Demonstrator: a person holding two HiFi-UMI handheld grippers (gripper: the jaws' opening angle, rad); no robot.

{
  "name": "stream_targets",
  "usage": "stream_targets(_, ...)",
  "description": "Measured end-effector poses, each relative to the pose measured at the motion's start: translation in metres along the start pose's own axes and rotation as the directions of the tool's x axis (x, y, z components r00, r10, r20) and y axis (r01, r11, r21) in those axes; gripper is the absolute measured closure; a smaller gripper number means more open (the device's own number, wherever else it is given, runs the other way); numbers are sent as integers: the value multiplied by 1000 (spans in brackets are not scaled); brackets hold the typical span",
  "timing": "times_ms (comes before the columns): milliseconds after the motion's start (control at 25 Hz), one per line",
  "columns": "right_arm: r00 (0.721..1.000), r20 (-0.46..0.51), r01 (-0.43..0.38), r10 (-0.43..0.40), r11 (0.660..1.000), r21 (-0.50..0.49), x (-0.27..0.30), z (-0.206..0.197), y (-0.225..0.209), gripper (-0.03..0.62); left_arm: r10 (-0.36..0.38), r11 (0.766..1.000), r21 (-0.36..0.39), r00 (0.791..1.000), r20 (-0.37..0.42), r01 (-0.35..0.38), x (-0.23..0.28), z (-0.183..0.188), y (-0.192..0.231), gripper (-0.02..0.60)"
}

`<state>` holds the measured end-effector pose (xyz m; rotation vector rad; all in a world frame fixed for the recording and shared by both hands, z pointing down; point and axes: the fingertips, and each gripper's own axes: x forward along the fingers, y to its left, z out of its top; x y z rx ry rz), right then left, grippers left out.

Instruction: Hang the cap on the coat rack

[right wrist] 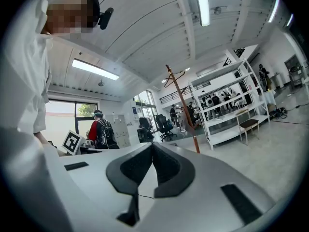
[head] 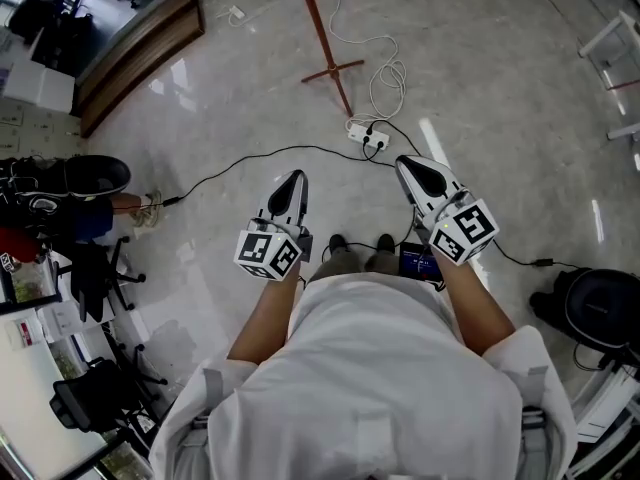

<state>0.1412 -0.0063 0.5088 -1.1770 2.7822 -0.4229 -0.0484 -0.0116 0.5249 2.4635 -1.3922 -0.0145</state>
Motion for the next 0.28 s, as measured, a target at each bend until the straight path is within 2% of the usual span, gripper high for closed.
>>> stream_targets(280, 1000, -5, -17, 17, 998, 66, -5, -13, -20, 569, 22, 997, -80, 1000, -4, -23, 12, -17, -2, 571)
